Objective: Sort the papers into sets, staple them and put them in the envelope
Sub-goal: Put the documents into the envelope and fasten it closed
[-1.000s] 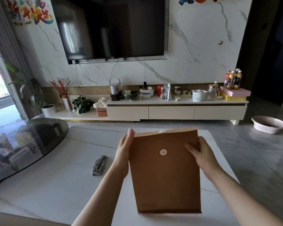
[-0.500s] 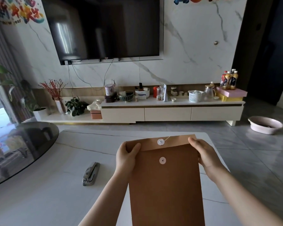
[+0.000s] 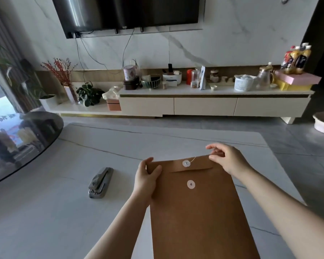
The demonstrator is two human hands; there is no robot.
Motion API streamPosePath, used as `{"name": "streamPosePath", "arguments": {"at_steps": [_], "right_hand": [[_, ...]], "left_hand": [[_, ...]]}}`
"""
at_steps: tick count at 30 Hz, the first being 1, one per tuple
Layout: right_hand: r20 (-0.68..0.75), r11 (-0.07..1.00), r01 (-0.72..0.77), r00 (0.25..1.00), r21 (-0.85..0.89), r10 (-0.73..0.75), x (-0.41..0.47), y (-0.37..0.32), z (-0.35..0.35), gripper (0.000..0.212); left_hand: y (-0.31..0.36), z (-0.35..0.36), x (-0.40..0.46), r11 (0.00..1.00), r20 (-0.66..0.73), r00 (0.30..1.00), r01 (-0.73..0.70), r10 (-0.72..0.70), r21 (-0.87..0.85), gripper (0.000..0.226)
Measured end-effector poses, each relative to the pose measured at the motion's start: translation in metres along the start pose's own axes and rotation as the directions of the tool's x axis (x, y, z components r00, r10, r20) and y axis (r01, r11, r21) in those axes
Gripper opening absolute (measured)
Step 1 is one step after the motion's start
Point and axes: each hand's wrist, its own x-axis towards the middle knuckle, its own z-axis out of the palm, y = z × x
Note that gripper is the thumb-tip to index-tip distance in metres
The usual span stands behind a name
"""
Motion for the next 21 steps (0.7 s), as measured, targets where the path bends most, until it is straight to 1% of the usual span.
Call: {"name": "streamPosePath", "arguments": {"at_steps": [2, 3, 5, 7, 8, 9, 10, 11, 12, 14, 16, 17, 19, 21], "right_hand": [[-0.039, 1.0, -0.017, 0.999, -0.017, 0.016, 0.004, 0.021, 0.023, 0.02], [-0.058, 0.999, -0.031, 0.998, -0.017, 0.03, 0.006, 0.03, 0.033, 0.018], [-0.073, 0.998, -0.065, 0.995, -0.014, 0.064, 0.01, 0.05, 0.054, 0.019], [-0.076, 0.995, -0.099, 0.993, -0.035, 0.096, 0.013, 0.067, 0.074, 0.02], [-0.077, 0.993, -0.108, 0.992, -0.049, 0.104, 0.014, 0.075, 0.082, 0.02], [-0.077, 0.991, -0.113, 0.991, -0.07, 0.108, 0.015, 0.082, 0.09, 0.019], [-0.075, 0.988, -0.111, 0.992, -0.11, 0.103, 0.015, 0.088, 0.097, 0.019], [-0.081, 0.981, -0.099, 0.993, -0.164, 0.087, 0.015, 0.092, 0.102, 0.019], [-0.087, 0.972, -0.072, 0.995, -0.224, 0.054, 0.016, 0.096, 0.106, 0.018], [-0.08, 0.948, 0.031, 0.995, -0.317, -0.059, 0.018, 0.098, 0.112, 0.019], [0.005, 0.932, 0.108, 0.994, -0.346, -0.114, 0.021, 0.092, 0.117, 0.022], [0.065, 0.924, 0.133, 0.991, -0.358, -0.117, 0.022, 0.09, 0.12, 0.024], [0.158, 0.897, 0.172, 0.981, -0.408, -0.116, 0.024, 0.089, 0.126, 0.026], [0.177, 0.874, 0.214, 0.973, -0.437, -0.15, 0.024, 0.087, 0.128, 0.019]], "left_hand": [[-0.026, 0.001, 0.011, 0.998, -0.003, 0.998, 0.058, -0.058, -0.001, 0.052], [-0.037, 0.002, 0.016, 0.997, -0.008, 0.997, 0.071, -0.071, 0.03, 0.055], [-0.058, 0.005, 0.026, 0.985, -0.02, 0.998, 0.058, -0.055, 0.162, 0.056], [-0.074, 0.01, 0.031, 0.944, -0.031, 0.999, 0.016, -0.006, 0.329, 0.049], [-0.081, 0.012, 0.033, 0.9, -0.045, 0.999, -0.008, 0.03, 0.435, 0.045], [-0.088, 0.013, 0.034, 0.823, -0.061, 0.996, -0.026, 0.073, 0.567, 0.043], [-0.093, 0.014, 0.035, 0.716, -0.065, 0.991, -0.042, 0.121, 0.697, 0.042], [-0.098, 0.014, 0.036, 0.614, -0.042, 0.985, -0.07, 0.166, 0.786, 0.043], [-0.101, 0.015, 0.037, 0.539, 0.016, 0.979, -0.126, 0.204, 0.833, 0.043], [-0.106, 0.02, 0.039, 0.45, 0.203, 0.945, -0.304, 0.258, 0.84, 0.043], [-0.11, 0.027, 0.039, 0.38, 0.386, 0.881, -0.467, 0.273, 0.799, 0.042], [-0.112, 0.03, 0.038, 0.354, 0.437, 0.859, -0.509, 0.268, 0.785, 0.043], [-0.118, 0.032, 0.036, 0.342, 0.458, 0.851, -0.524, 0.259, 0.78, 0.054], [-0.124, 0.032, 0.035, 0.366, 0.439, 0.854, -0.517, 0.278, 0.774, 0.067]]}}
